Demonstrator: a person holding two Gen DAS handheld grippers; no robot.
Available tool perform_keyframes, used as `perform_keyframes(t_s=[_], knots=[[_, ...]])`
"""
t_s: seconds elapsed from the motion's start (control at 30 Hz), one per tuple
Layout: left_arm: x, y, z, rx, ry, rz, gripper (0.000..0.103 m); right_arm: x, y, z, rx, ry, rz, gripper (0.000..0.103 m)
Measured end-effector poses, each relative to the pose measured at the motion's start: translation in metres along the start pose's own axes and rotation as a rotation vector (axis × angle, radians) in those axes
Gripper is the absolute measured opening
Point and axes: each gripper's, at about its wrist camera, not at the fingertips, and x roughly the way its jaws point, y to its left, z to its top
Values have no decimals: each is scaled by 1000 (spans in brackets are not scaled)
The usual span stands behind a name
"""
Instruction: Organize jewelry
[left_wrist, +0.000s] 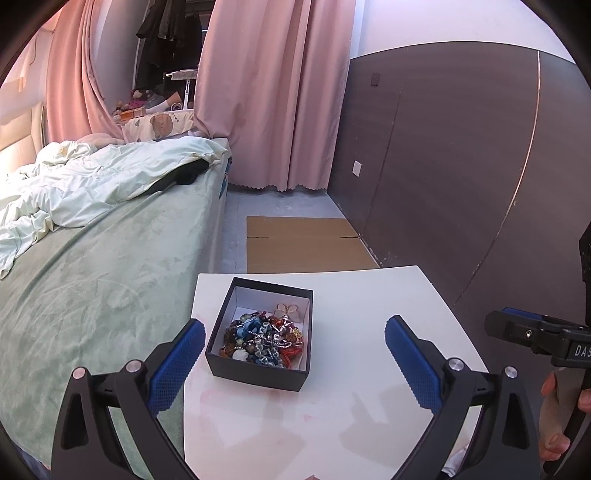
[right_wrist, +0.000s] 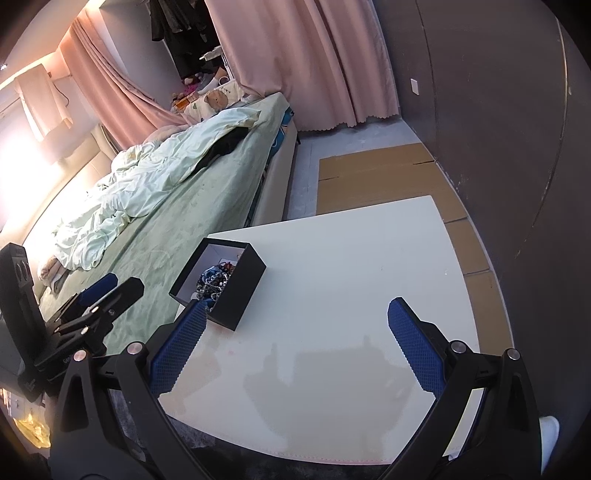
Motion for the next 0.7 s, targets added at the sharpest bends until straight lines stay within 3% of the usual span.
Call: perform_keyframes(t_s=[0.7], knots=[[0, -1, 1, 0, -1, -3, 95, 2, -2, 2, 3, -8, 3, 98]])
